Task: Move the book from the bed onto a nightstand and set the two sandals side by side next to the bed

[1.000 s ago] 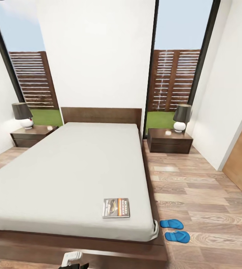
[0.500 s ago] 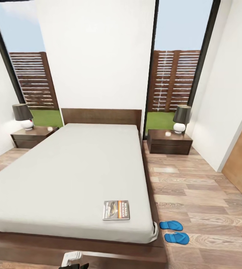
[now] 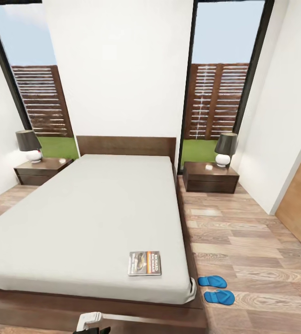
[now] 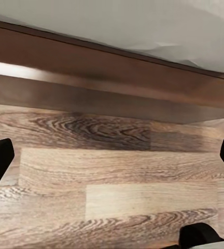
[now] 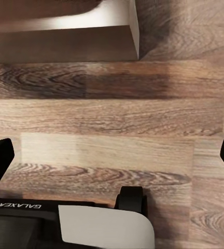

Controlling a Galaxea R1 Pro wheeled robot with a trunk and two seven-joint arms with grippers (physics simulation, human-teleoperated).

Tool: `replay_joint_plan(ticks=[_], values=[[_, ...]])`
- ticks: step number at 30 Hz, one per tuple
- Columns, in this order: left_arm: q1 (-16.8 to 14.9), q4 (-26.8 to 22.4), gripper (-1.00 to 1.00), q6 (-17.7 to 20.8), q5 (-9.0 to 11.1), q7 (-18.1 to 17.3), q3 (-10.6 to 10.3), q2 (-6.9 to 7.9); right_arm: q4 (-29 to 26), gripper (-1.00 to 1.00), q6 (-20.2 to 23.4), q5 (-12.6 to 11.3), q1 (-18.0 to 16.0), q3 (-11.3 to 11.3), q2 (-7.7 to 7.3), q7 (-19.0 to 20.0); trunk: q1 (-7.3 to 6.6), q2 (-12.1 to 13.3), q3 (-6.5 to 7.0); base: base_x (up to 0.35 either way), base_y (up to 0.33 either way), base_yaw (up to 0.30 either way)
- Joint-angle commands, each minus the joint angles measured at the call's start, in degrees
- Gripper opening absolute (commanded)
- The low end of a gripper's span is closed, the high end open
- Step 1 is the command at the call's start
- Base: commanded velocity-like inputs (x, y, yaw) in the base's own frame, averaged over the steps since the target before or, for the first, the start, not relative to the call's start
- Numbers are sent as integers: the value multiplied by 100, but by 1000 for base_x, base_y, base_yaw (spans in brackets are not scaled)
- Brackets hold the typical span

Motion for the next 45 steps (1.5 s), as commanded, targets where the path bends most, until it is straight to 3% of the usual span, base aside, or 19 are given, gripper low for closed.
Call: replay_joint_plan(ticks=[1,28,45], values=[[-4,5,100,-27,-61,-10,44,2,15,100,-12,59,-8,-49,-4,9,-23,38,13,0,0,0],[-4,5,100,-27,-61,-13,44,2,15,100,-13,58,-7,-49,-4,9,-616,1121,458,0,0,0],[-4,5,100,-27,-61,-18,44,2,15,100,-8,59,-8,-49,-4,9,-616,1121,357,0,0,0]])
